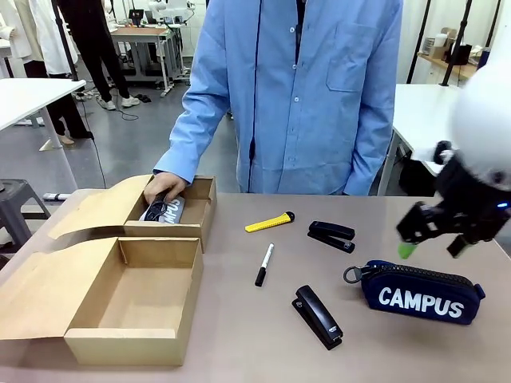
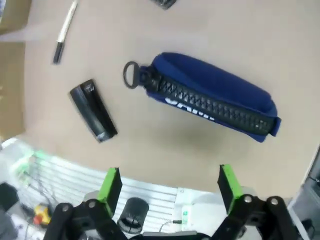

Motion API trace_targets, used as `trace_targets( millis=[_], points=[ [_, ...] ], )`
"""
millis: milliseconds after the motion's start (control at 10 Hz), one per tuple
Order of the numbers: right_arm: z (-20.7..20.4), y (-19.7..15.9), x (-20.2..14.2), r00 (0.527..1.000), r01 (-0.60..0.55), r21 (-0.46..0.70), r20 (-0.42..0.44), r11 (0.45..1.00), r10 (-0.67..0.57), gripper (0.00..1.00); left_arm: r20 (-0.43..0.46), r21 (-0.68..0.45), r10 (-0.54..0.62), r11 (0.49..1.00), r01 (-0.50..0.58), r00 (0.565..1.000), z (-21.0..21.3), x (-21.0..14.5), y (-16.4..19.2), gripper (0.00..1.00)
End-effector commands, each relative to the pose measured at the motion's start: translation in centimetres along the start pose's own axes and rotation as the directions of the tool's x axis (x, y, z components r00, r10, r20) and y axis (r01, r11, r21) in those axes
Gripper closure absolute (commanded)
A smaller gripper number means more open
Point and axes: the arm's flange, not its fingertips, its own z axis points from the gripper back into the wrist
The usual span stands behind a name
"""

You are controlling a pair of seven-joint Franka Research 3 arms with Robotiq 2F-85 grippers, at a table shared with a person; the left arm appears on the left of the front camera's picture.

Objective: Place items inside the box.
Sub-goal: Pick up a Pencil pouch or Stapler and place it inside the Mailer Box closest to the robot.

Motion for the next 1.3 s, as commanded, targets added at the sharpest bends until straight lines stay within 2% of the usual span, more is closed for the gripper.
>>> trace_targets(
  millis=[0,100,200,500,600,700,900,1100,1200],
  points=[
    [-5.4,-1.0,-2.6,0.986,0.163,-0.116,0.045,0.980,-0.158,0.00,0.005,-0.018,-0.021,1.000,0.021,1.000,0.0,-0.1,-0.1,0.00],
    [-5.8,-1.8,-2.4,0.984,0.177,-0.104,0.028,0.979,-0.175,0.00,0.005,-0.018,-0.021,1.000,0.021,1.000,0.0,-0.1,-0.1,0.00],
    [-1.5,1.4,0.3,0.998,0.064,-0.073,0.023,0.995,-0.062,0.00,0.005,-0.018,-0.021,1.000,0.021,1.000,0.0,-0.1,-0.1,0.00],
    [-1.5,1.4,0.3,0.998,0.064,-0.073,0.023,0.995,-0.062,0.00,0.005,-0.018,-0.021,1.000,0.021,1.000,0.0,-0.1,-0.1,0.00],
    [-2.5,1.4,0.6,0.995,0.098,-0.108,0.025,0.989,-0.096,0.00,0.005,-0.018,-0.021,1.000,0.021,1.000,0.0,-0.1,-0.1,0.00],
    [-2.7,0.1,0.6,0.997,0.083,-0.101,0.019,0.991,-0.081,0.00,0.005,-0.018,-0.021,1.000,0.021,1.000,0.0,-0.1,-0.1,0.00],
    [-4.2,-2.9,1.8,0.987,0.153,-0.130,-0.035,0.980,-0.159,0.00,0.005,-0.018,-0.021,1.000,0.021,1.000,0.0,-0.1,-0.1,0.00],
    [-5.1,-4.2,2.4,0.984,0.156,-0.127,-0.067,0.980,-0.166,0.00,0.005,-0.018,-0.021,1.000,0.021,1.000,0.0,-0.1,-0.1,0.00],
    [-5.3,-4.5,2.6,0.986,0.149,-0.129,-0.055,0.980,-0.157,0.00,0.005,-0.018,-0.021,1.000,0.021,1.000,0.0,-0.1,-0.1,0.00]
  ],
)
